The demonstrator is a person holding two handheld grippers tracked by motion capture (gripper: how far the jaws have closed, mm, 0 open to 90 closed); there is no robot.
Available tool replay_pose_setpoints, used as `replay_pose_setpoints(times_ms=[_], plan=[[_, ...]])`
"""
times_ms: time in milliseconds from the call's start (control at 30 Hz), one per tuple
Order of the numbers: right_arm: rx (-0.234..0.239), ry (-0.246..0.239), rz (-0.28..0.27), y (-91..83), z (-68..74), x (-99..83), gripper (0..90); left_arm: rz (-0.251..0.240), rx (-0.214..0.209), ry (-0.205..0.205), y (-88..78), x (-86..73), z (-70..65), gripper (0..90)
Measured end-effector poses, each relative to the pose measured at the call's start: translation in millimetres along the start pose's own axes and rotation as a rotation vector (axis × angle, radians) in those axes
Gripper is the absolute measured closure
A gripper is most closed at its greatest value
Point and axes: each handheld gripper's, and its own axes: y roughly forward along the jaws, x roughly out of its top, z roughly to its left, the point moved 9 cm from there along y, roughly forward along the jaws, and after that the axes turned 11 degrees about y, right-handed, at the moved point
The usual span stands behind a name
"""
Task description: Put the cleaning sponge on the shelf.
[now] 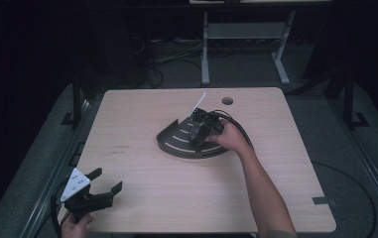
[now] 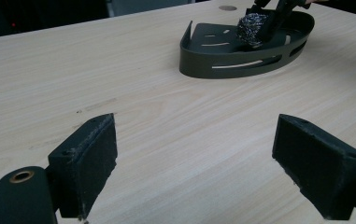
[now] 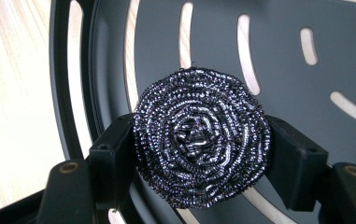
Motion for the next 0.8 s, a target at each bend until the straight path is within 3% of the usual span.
replay_pose_setpoints(times_ms=[200,800], plan=[[-0.001,0.024,0.001,4.3,-6.0,-6.2,31.2,0.003,0.000,0.000,0.5,0.0,-0.7,13.2],[-0.054,0.012,0.028,11.9,-11.8,-8.3,30.7,0.002,-0.003,-0.003,0.9,-0.1,-1.2,13.2]])
